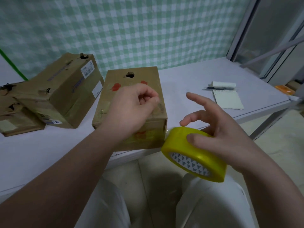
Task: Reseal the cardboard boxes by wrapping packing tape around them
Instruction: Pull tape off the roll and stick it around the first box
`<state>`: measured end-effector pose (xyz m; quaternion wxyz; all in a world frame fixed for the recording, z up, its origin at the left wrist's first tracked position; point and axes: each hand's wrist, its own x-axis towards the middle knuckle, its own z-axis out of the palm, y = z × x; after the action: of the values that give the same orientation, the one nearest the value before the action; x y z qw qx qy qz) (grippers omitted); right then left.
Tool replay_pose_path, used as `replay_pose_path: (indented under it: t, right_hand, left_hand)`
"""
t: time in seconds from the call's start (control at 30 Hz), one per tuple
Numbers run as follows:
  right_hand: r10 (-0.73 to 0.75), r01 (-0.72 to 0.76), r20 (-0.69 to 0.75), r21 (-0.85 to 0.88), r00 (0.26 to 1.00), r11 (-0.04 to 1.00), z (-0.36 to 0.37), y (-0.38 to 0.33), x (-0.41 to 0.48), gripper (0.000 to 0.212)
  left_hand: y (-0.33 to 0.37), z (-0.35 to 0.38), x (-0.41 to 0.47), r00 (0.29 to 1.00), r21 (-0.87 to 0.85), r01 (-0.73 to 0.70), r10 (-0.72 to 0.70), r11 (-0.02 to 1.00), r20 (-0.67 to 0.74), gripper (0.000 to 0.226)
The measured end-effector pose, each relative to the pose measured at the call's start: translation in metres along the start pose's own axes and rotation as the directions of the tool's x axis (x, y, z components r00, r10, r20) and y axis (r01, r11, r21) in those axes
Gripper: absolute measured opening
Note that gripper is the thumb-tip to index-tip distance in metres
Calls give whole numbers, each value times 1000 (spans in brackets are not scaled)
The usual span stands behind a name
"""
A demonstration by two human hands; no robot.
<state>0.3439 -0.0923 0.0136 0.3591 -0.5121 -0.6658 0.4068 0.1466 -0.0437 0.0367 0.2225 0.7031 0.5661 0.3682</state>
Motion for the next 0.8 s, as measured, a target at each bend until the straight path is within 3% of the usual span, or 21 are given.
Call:
replay_pose_path:
  t: [0.13,0.23,0.3,0.43,0.6,0.8]
  right_hand:
    - [-71,78,-82,82,994,994,-10,-1,-16,74]
    - [-100,115,-132,114,986,987,-13,-4,-26,70]
    - [-117,137,-158,122,980,983,-13,-6,-30,69]
    - [-144,170,-210,109,967,979,-12,-12,-39,62]
    - [-113,138,-232,97,966,986,-7,-17,-46,57]
    - [57,-22,-198,174,978,985,3,-9,-45,42]
  left_hand:
    - [17,1,-15,980,-151,145,-122,978,156,15]
    - [24,4,-20,906,-158,266,-190,951,379,38]
    - [28,7,-23,876,-166,296,-198,941,440,38]
    - [33,12,-28,907,-283,315,-199,906,372,11]
    - [36,16,-33,939,-282,249,-160,927,304,14]
    - [42,17,-36,955,-278,205,-130,939,266,19]
